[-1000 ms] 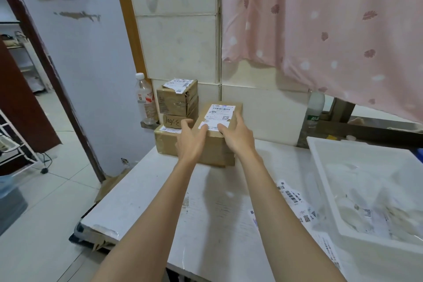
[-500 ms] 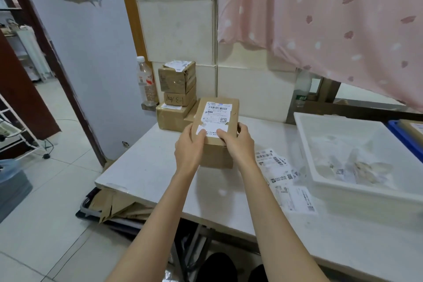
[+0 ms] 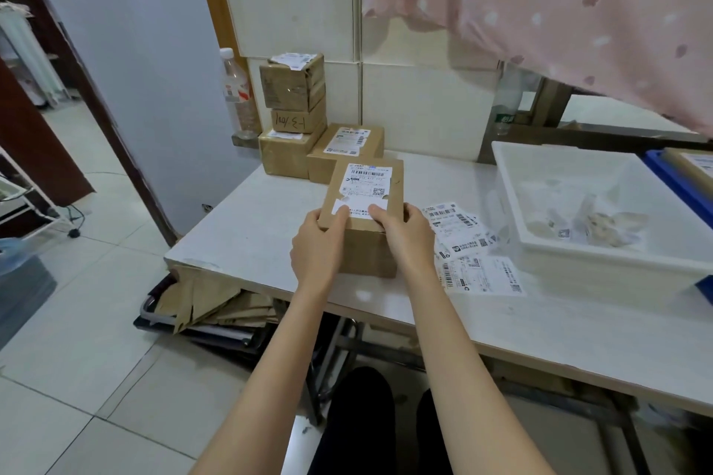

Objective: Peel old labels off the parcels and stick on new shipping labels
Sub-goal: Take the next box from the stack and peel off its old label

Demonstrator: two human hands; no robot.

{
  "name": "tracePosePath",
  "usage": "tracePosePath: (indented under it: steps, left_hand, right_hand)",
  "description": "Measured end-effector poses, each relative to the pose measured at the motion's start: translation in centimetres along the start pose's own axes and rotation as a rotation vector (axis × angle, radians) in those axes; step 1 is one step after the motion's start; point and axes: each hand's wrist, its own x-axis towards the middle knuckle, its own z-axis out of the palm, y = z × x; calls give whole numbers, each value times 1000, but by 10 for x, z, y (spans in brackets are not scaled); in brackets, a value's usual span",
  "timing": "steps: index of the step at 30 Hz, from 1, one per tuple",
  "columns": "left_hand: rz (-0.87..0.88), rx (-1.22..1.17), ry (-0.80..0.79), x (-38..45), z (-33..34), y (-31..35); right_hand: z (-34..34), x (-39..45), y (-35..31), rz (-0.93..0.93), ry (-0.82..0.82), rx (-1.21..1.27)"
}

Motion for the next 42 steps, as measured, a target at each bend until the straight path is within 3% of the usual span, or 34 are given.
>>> tracePosePath:
  steps: [7, 14, 18, 24, 29, 33, 36, 39, 42]
  left_hand:
    - [-14, 126, -21, -1, 0, 1]
    - [-213, -65, -404, 22, -11, -3]
    - [-235, -51, -514, 45, -20, -4]
    - [-153, -368, -129, 81, -16, 5]
    - [-133, -434, -288, 91, 20, 9]
    - [-178, -506, -431, 90, 31, 5]
    - [-205, -502, -337, 91, 40, 4]
    - [-121, -445, -181, 95, 48, 1]
    - [-63, -428, -136, 95, 51, 2]
  right_hand:
    - [-8, 7, -2, 3, -4, -135]
    - [-29, 12, 0, 57, -74, -238]
    - [-39, 17, -16, 20, -142, -323]
    - [-35, 46, -45, -348, 9, -436]
    - [14, 85, -54, -442, -34, -732]
    - [24, 90, -35, -533, -62, -671]
    - [22, 88, -28, -589, -24, -645]
    - [22, 90, -26, -598, -36, -636]
    - [23, 93, -25, -594, -42, -640]
